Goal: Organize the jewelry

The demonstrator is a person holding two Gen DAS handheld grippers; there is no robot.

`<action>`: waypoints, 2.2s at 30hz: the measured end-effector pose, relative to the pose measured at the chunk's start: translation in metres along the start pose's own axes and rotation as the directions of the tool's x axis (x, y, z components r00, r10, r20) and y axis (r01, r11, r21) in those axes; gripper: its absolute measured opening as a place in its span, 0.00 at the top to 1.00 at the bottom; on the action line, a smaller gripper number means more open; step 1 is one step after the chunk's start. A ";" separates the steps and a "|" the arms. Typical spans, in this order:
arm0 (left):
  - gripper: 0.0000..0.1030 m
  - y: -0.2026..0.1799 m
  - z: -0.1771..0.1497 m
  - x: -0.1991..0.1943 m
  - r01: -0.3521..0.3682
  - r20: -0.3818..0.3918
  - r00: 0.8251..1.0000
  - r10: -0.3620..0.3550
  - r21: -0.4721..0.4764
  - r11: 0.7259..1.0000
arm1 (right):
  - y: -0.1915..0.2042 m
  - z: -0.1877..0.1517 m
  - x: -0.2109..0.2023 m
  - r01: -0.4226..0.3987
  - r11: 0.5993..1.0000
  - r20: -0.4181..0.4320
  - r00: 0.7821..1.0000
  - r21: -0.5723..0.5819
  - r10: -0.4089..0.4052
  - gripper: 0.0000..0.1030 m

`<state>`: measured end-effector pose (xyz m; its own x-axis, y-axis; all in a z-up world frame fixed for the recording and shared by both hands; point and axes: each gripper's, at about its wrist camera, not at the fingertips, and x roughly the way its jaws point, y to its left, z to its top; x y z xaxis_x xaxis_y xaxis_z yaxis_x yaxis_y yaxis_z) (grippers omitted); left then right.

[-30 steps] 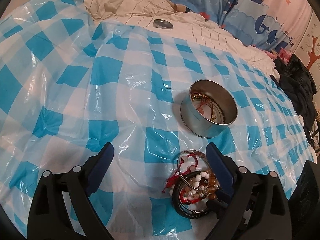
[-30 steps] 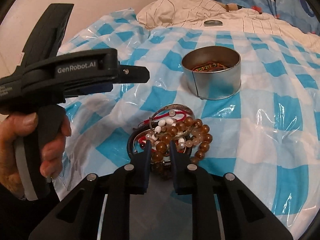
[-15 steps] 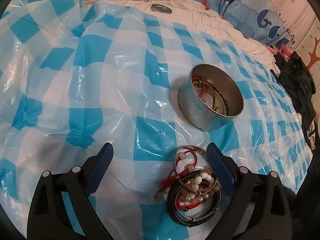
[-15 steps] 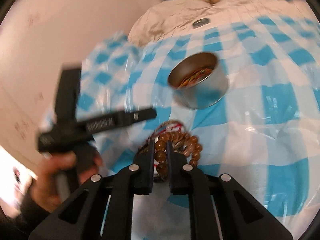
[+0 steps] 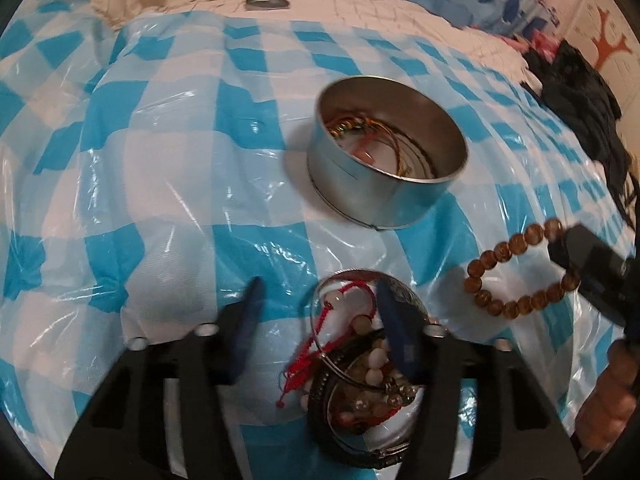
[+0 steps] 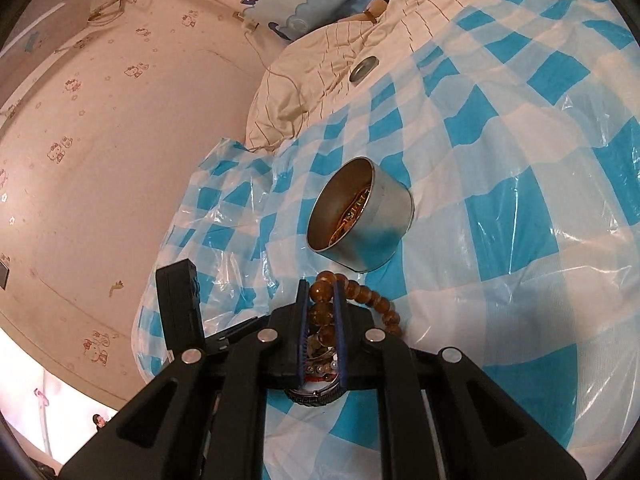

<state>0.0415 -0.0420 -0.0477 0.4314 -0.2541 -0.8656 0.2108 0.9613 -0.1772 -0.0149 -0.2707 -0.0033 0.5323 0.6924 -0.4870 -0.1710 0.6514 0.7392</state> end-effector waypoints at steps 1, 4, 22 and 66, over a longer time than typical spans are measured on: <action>0.68 -0.001 -0.001 0.000 -0.004 -0.007 1.000 0.004 0.012 1.000 | -0.001 0.000 0.000 -0.002 1.000 -0.002 1.000 0.001 0.002 0.88; 0.86 0.000 -0.002 -0.001 -0.003 -0.010 1.000 0.003 0.025 1.000 | 0.000 0.000 0.001 -0.006 1.000 -0.007 1.000 -0.001 0.006 0.88; 0.97 0.018 0.002 -0.027 0.137 0.029 0.990 -0.136 -0.042 0.990 | -0.001 -0.002 0.002 -0.018 1.000 -0.001 1.000 0.000 0.018 0.88; 0.58 0.033 0.062 -0.036 0.172 0.235 0.966 -0.113 -0.249 0.953 | 0.020 0.047 -0.015 -0.120 0.992 0.141 0.982 -0.038 0.124 0.88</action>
<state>0.0872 -0.0080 0.0065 0.5985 -0.3788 -0.7059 0.0566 0.8990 -0.4344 0.0122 -0.2824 0.0408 0.6182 0.7174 -0.3211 -0.2649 0.5748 0.7742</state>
